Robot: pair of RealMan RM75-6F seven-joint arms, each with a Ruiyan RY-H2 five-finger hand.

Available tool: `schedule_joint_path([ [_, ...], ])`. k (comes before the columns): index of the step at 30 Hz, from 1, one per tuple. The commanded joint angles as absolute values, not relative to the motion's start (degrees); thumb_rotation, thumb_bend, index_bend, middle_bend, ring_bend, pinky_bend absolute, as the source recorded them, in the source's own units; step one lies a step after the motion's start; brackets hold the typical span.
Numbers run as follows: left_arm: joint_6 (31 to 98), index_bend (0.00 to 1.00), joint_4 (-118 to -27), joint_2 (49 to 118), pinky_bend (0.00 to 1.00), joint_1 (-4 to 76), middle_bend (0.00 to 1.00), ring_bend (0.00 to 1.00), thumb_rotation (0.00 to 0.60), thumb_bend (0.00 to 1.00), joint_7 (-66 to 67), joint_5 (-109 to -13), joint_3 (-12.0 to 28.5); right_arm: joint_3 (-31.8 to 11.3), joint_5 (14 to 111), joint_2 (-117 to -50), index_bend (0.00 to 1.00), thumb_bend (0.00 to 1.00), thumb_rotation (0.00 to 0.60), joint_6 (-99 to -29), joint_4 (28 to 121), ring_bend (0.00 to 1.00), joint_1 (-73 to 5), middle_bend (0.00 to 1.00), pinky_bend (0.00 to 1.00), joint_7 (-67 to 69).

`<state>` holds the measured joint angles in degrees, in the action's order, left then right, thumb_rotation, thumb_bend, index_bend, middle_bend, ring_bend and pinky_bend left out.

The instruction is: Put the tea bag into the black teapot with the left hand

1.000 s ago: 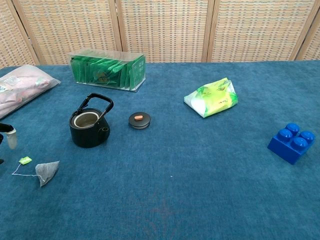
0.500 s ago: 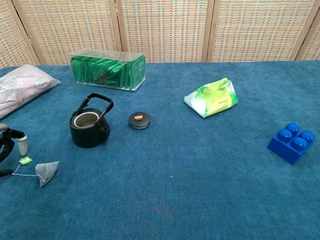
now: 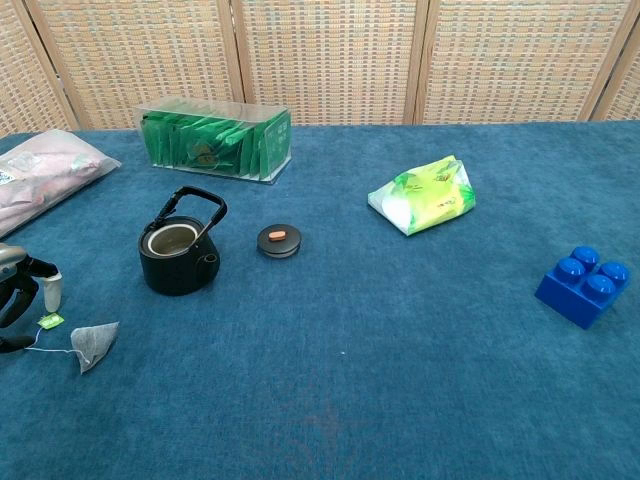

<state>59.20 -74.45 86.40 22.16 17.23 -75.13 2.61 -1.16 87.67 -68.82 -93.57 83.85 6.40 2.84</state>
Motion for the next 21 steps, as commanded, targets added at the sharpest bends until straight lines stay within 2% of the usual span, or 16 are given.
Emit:
schedule_joint_path([
  [1,59.0,0.48,-74.5,86.5,0.69,22.4,0.71,0.64,0.600,0.28,17.2,-74.8,2.7,-1.2,87.6,-68.8,0.11,0.02,0.600,-93.6,83.9,0.00,6.4,0.14,0.06,2.8],
  [21,57.5,0.50,-74.8,87.0,0.69,23.9,0.71,0.64,0.600,0.29,18.1,-72.5,2.7,-1.4,87.2,-68.7,0.11,0.02,0.600,-93.3,84.0,0.00,6.7,0.14,0.06,2.7],
])
